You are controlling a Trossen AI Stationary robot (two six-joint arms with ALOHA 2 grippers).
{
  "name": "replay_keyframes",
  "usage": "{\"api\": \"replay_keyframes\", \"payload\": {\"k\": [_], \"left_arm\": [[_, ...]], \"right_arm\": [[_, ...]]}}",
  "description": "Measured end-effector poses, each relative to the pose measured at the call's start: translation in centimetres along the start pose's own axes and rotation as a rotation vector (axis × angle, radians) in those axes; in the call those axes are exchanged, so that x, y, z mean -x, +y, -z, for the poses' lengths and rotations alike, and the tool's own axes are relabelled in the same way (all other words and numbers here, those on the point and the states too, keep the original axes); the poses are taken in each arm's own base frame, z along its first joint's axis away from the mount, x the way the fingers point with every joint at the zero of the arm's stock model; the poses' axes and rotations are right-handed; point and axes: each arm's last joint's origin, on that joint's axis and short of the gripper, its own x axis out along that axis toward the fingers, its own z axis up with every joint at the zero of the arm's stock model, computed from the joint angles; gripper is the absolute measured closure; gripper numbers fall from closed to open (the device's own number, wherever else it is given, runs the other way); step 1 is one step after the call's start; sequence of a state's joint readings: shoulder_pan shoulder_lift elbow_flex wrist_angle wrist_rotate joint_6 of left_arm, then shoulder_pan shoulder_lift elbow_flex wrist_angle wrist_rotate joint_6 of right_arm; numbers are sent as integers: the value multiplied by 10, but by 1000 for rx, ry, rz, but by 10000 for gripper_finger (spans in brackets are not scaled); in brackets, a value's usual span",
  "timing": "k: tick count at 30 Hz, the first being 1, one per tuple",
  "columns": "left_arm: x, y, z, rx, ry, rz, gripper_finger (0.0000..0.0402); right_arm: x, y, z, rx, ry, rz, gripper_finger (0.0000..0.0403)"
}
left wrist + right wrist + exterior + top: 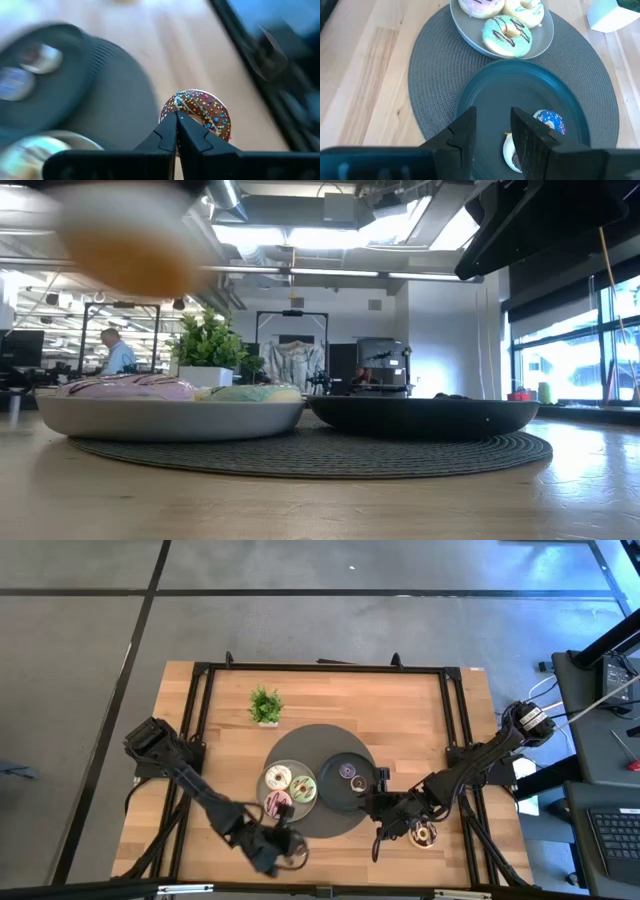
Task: Pick & Place donuts
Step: Put the small brown donut on the black plate
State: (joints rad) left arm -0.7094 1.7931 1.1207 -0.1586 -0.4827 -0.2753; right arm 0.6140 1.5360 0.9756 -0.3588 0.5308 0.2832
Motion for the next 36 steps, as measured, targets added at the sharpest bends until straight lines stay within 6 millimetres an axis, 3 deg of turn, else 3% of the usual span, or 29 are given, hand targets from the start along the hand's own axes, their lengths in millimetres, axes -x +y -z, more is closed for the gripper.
{"api": "replay_keyframes", "payload": {"k": [8,16,21,29,36], "left_arm": [[-22,76,-47,191,-63,-129,400],[-52,141,-49,322,-63,-204,400],[-68,154,-41,356,-53,-227,400],[-99,155,-26,363,-43,-235,400],[-112,158,-14,356,3,-273,400]], "right_arm": [[11,-6,7,-55,64,20,280],[32,-13,18,-136,153,48,280],[35,-15,20,-144,173,57,280],[35,-15,20,-144,172,57,280],[35,-15,20,-145,172,57,280]]}}
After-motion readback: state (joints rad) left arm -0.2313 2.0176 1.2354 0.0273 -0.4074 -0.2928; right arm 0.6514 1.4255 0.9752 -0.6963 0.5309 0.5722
